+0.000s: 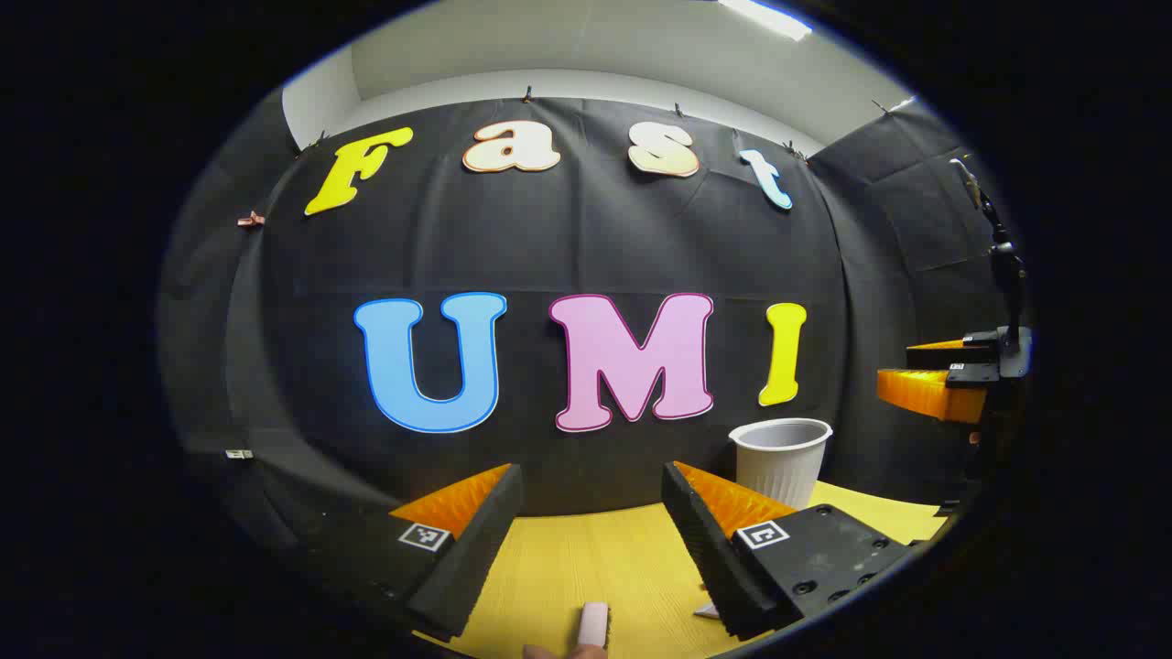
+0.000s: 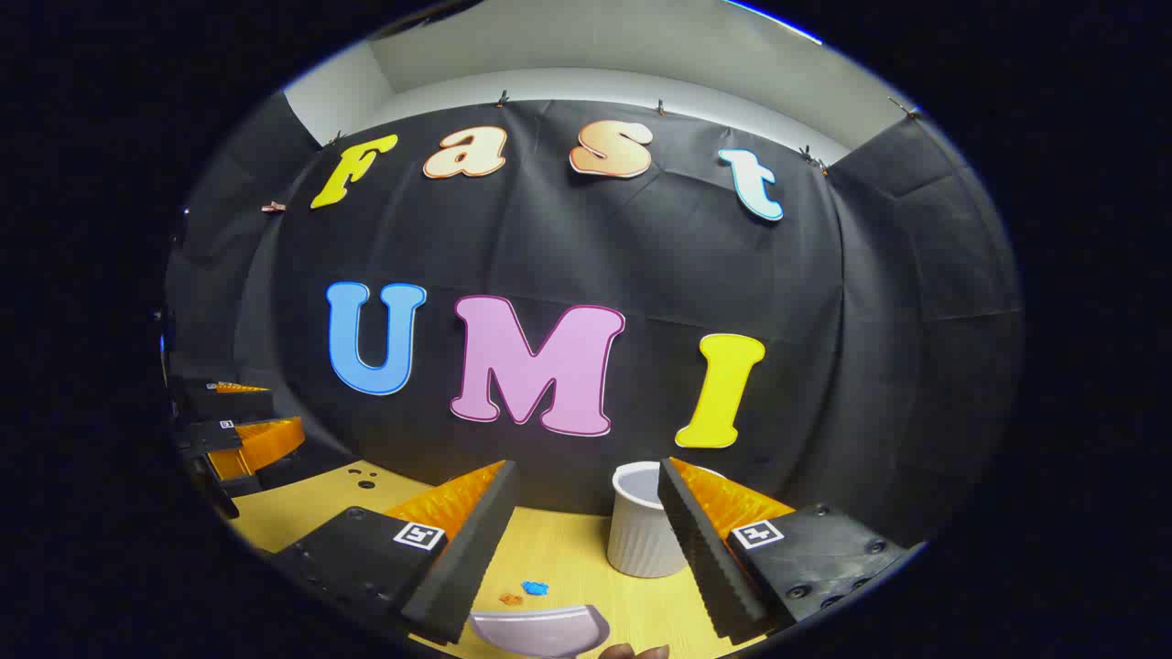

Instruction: Pick up the small broom and dustpan from the desktop, sweep the trash into the dustpan with the broom, and then empty the trash into the garbage bin.

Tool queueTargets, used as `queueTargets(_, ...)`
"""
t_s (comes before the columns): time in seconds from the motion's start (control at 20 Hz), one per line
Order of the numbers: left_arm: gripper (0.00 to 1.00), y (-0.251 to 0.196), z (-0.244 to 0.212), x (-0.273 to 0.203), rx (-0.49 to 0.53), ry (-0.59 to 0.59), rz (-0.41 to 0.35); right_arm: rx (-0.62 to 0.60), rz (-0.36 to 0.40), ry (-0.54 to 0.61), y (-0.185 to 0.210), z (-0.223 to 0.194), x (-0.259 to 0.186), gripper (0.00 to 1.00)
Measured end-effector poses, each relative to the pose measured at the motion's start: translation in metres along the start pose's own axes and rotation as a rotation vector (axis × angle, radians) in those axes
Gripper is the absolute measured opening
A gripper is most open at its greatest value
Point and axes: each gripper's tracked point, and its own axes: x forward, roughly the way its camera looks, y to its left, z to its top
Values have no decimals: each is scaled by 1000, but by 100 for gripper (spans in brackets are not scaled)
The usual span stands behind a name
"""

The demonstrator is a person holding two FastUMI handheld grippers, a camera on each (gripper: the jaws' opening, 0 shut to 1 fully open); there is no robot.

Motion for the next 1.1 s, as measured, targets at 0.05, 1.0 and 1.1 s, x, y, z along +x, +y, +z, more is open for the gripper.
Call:
queueTargets(0.05, 98, 0, 0, 0, 4, 2, -1, 9, 4, 9, 2, 0, 1, 97)
queueTargets(1.0, 98, 4, -20, 3, 11, 64, -18, -48, 160, 239, 22, -65, -7, 98)
queueTargets(1.1, 98, 6, -27, 4, 15, 79, -10, -42, 209, 336, 24, -93, -17, 97)
